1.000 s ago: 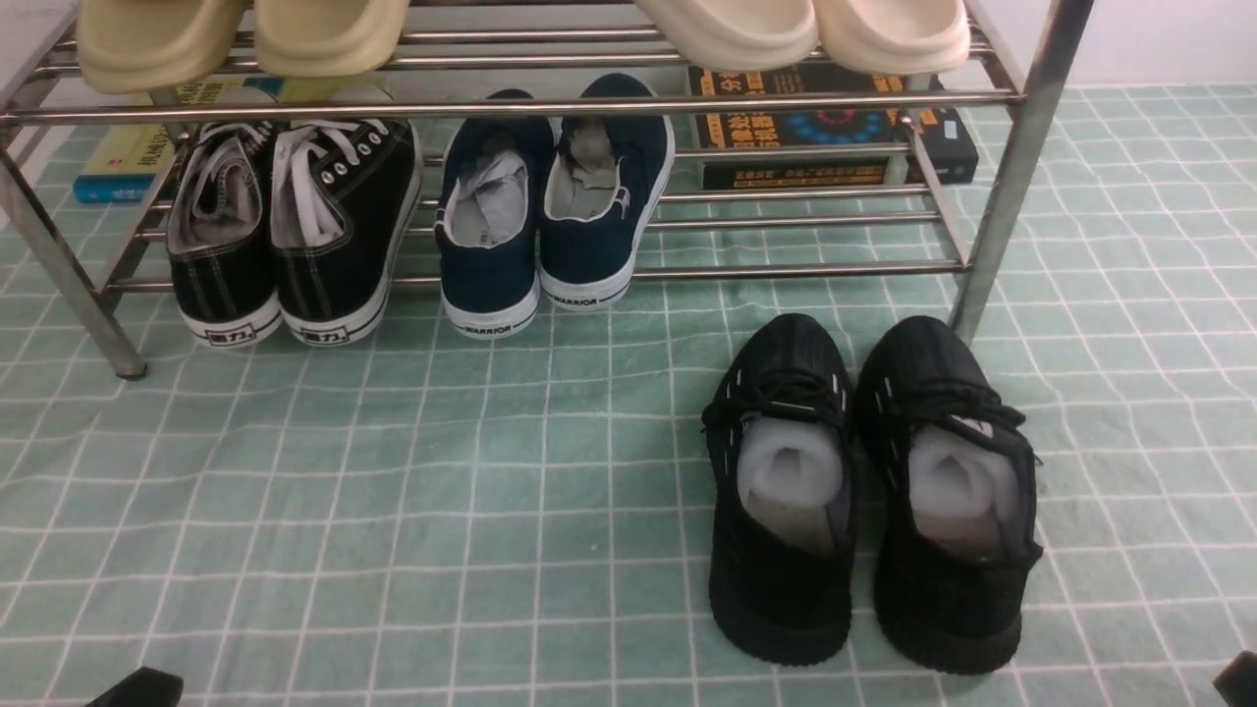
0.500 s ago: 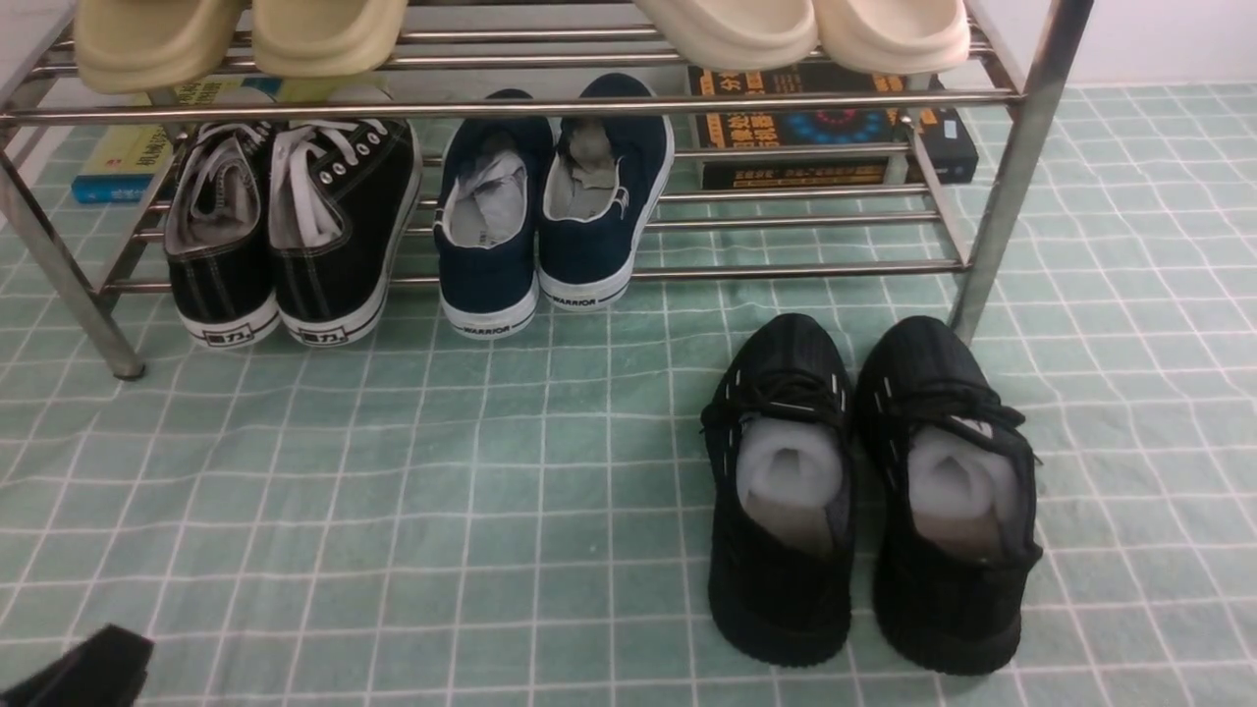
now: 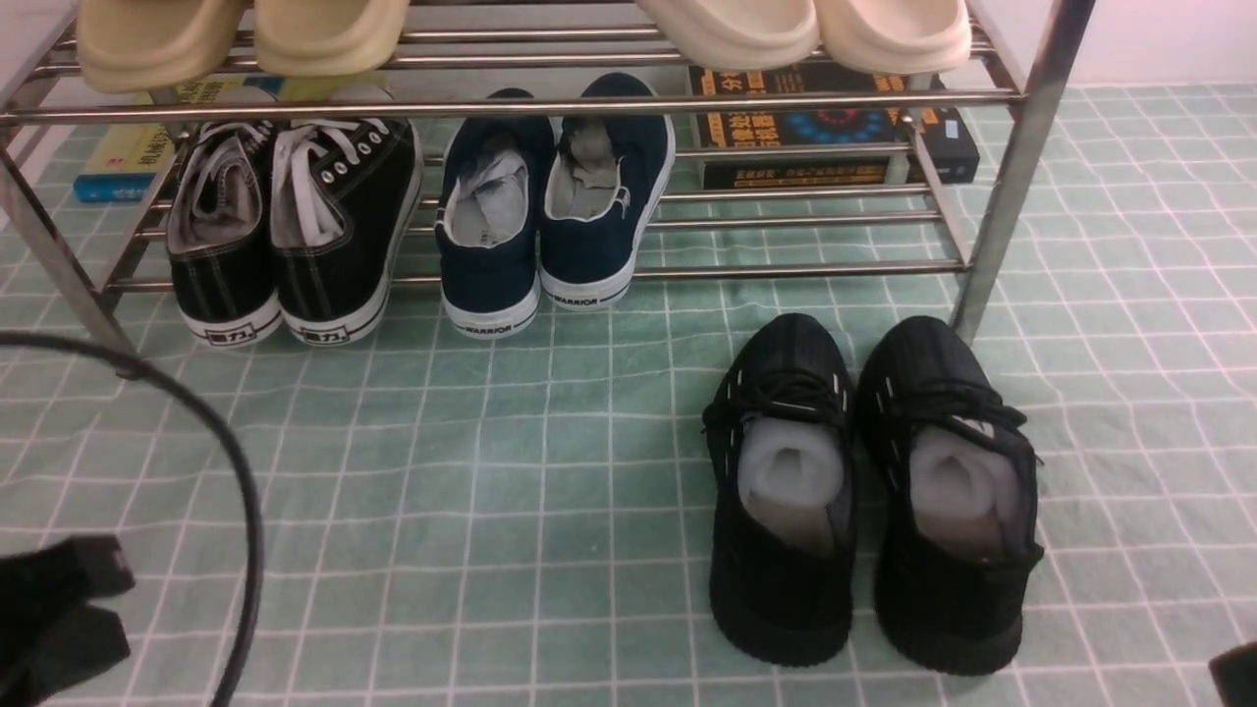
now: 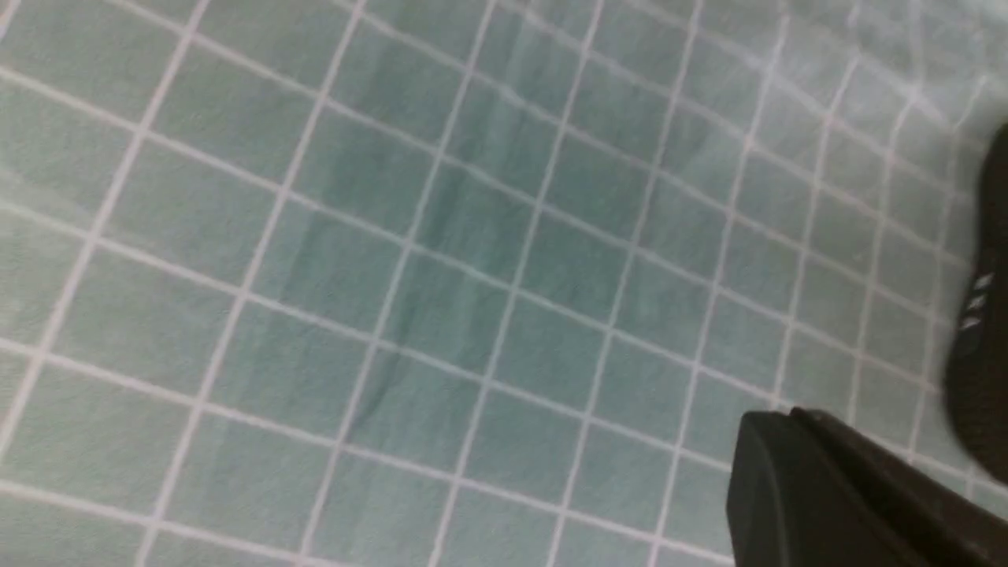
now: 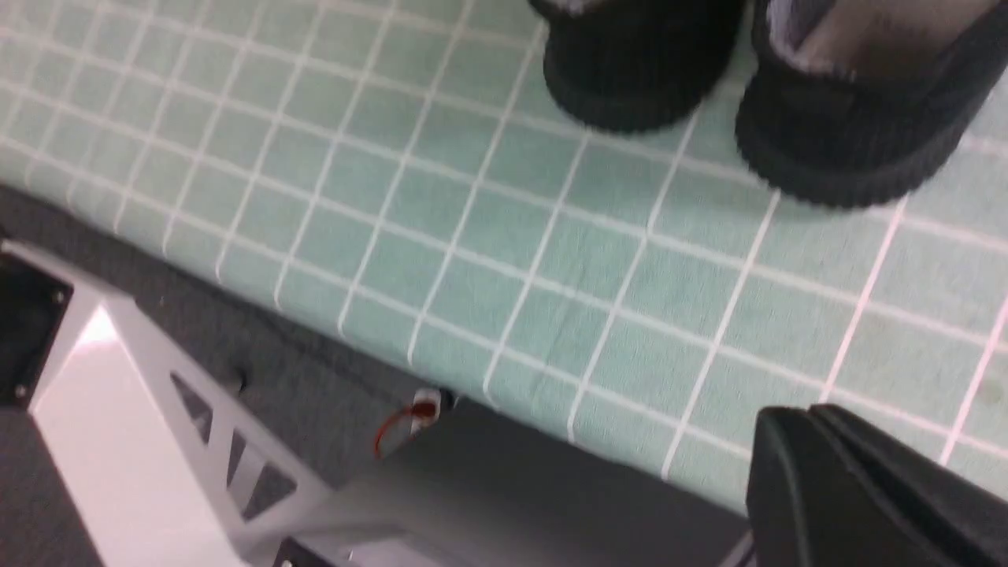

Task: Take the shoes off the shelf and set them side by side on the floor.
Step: 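Grasp a shoe standing on the lower shelf of the shoe rack with the left gripper, then set the held shoe down on the floor in front of the rack with the left gripper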

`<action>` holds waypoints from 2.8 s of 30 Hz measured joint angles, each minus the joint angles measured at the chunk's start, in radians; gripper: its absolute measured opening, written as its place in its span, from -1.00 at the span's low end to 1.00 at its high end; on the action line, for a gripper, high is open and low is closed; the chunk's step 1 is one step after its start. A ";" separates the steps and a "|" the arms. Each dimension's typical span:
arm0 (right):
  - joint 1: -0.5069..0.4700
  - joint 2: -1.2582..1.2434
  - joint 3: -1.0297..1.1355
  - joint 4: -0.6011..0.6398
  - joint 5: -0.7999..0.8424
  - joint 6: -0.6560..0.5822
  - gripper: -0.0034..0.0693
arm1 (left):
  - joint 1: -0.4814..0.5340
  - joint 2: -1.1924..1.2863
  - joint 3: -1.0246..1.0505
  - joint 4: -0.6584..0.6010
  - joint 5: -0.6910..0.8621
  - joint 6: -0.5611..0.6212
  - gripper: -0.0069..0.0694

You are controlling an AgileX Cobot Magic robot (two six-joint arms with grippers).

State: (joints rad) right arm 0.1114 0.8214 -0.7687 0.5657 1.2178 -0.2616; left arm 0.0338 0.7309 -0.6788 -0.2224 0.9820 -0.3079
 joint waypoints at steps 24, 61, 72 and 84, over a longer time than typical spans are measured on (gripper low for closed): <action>0.258 0.148 -0.006 -0.024 -0.023 -0.017 -0.80 | -0.226 0.823 -0.707 -0.146 -0.128 0.113 0.43; 0.267 0.148 -0.006 -0.065 -0.010 -0.017 -0.69 | -0.244 1.094 -0.878 0.013 -0.149 -0.062 -0.70; 0.267 0.148 -0.007 -0.075 -0.023 -0.017 -0.66 | -0.247 0.792 -0.876 0.284 0.255 -0.145 -0.71; 0.267 0.148 -0.007 -0.080 -0.031 -0.017 -0.63 | -0.248 0.706 -0.685 0.145 0.254 -0.087 -0.71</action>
State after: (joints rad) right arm 0.3789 0.9694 -0.7756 0.4855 1.1863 -0.2790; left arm -0.2140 1.4373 -1.3638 -0.0770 1.2359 -0.3948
